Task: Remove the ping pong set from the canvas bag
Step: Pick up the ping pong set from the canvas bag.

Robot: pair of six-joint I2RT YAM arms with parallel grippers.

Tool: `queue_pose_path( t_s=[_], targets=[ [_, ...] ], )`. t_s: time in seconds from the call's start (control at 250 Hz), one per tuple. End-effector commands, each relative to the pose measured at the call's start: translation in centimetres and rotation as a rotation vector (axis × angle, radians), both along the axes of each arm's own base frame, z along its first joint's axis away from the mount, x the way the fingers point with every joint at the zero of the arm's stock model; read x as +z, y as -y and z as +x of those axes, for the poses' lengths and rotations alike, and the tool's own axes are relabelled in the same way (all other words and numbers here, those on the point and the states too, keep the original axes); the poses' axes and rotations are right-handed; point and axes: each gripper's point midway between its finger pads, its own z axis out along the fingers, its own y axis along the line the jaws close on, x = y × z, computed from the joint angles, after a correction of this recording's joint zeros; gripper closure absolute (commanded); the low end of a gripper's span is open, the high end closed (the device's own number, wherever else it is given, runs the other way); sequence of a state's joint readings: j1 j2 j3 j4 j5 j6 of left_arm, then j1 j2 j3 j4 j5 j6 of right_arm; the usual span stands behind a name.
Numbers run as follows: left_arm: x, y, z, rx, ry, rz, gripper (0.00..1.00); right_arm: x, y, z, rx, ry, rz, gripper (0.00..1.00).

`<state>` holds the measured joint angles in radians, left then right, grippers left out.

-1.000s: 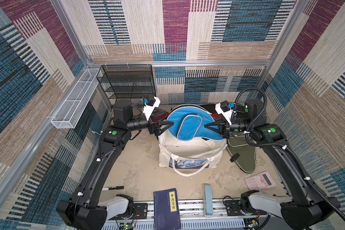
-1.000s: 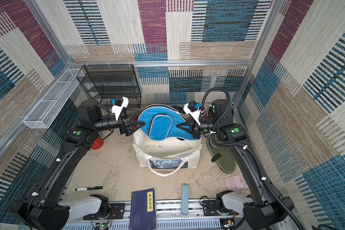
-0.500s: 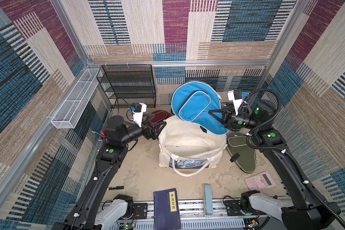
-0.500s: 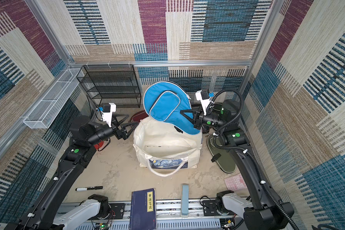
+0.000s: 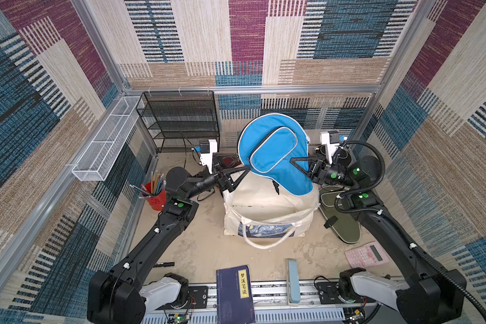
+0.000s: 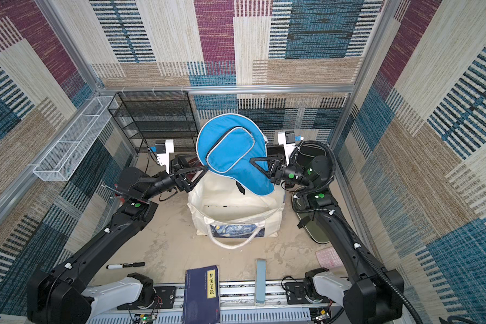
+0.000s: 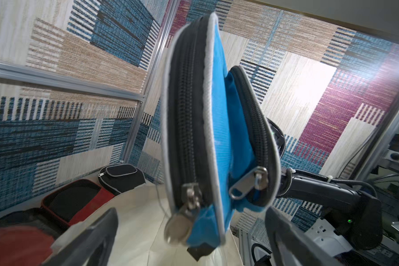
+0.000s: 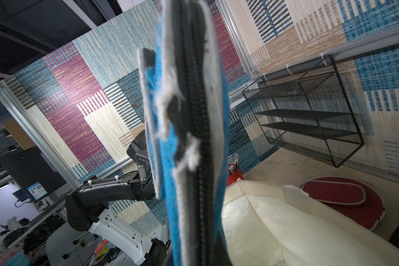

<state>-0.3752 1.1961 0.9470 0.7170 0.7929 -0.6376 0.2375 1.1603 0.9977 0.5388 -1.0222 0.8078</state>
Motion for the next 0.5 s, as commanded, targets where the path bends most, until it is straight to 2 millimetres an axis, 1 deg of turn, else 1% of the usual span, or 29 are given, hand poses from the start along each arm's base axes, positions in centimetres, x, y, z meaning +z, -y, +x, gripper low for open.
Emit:
queue_pose_path(
  t_s=[0.0, 0.112, 0.192, 0.22, 0.248, 0.272, 0.348, 0.368, 0.388, 0.436, 0.5],
  targets=[
    [2.0, 0.4, -0.6, -0.027, 0.074, -0.048, 0.0, 2.7, -0.2, -1.6, 0.047, 0.094, 0.081, 1.0],
    [1.9, 1.1, 0.1, -0.043, 0.069, -0.062, 0.01, 2.4, -1.2, -2.0, 0.088, 0.086, 0.094, 1.0],
    [2.1, 1.4, 0.4, -0.058, 0.073, -0.081, 0.09, 2.1, -2.0, -2.2, 0.121, 0.075, 0.103, 1.0],
    [2.2, 1.5, 0.5, -0.063, 0.071, -0.087, 0.14, 1.9, -2.3, -2.3, 0.134, 0.072, 0.105, 1.0],
    [2.3, 1.7, 0.6, -0.072, 0.069, -0.09, 0.21, 1.8, -2.6, -2.3, 0.143, 0.068, 0.107, 1.0],
    [2.3, 1.8, 0.7, -0.079, 0.067, -0.092, 0.3, 1.6, -2.8, -2.3, 0.148, 0.064, 0.107, 1.0],
    [2.5, 1.9, 0.8, -0.091, 0.062, -0.101, 0.71, 1.2, -3.2, -2.3, 0.158, 0.055, 0.108, 1.0],
    [2.5, 1.9, 0.9, -0.091, 0.059, -0.103, 0.8, 1.1, -3.2, -2.3, 0.159, 0.055, 0.106, 1.0],
    [2.5, 1.9, 0.9, -0.091, 0.058, -0.103, 0.87, 1.0, -3.3, -2.3, 0.16, 0.055, 0.105, 1.0],
    [2.4, 1.9, 1.0, -0.084, 0.055, -0.1, 1.0, 0.8, -3.3, -2.3, 0.154, 0.053, 0.103, 1.0],
    [2.4, 1.8, 1.0, -0.072, 0.05, -0.095, 1.0, 0.7, -3.2, -2.1, 0.14, 0.055, 0.093, 1.0]
  ],
)
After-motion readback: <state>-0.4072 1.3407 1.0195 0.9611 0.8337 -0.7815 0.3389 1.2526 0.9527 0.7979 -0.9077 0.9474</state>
